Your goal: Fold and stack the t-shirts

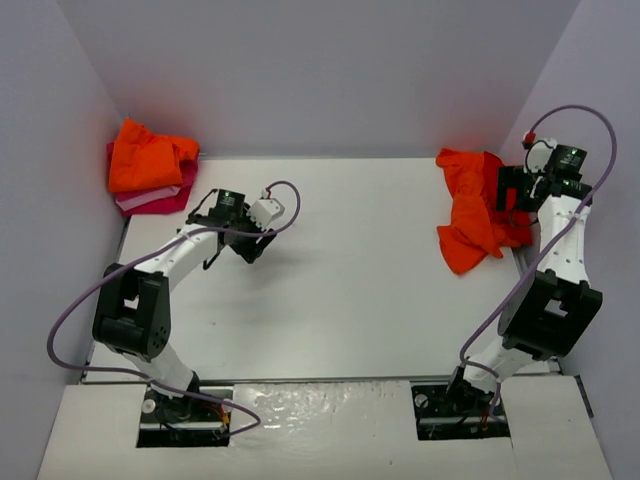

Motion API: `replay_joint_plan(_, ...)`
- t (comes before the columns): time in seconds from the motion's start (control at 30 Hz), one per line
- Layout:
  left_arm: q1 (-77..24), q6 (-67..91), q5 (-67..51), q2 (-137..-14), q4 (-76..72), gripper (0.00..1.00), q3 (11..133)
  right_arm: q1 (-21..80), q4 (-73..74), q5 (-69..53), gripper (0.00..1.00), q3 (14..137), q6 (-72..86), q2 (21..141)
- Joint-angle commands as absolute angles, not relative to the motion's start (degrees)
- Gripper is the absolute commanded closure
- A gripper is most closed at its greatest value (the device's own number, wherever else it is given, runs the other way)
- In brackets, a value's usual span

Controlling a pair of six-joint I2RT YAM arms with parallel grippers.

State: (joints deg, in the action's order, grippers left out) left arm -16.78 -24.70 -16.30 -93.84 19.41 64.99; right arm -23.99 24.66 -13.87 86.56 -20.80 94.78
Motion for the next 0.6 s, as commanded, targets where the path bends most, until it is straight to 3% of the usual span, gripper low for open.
replay_joint_plan(0.0, -16.1, -22.0, -17.0, -89.1, 15.3, 0.40, 66.1, -24.3, 17.2, -12.7, 0.00, 87.0, -17.0, 87.9)
replay_joint_plan(0.57, -16.0, -21.6, -16.7, -89.9, 14.5, 0.40, 66.0, -21.9, 20.6, -14.7, 0.00, 88.4, -19.5, 92.1)
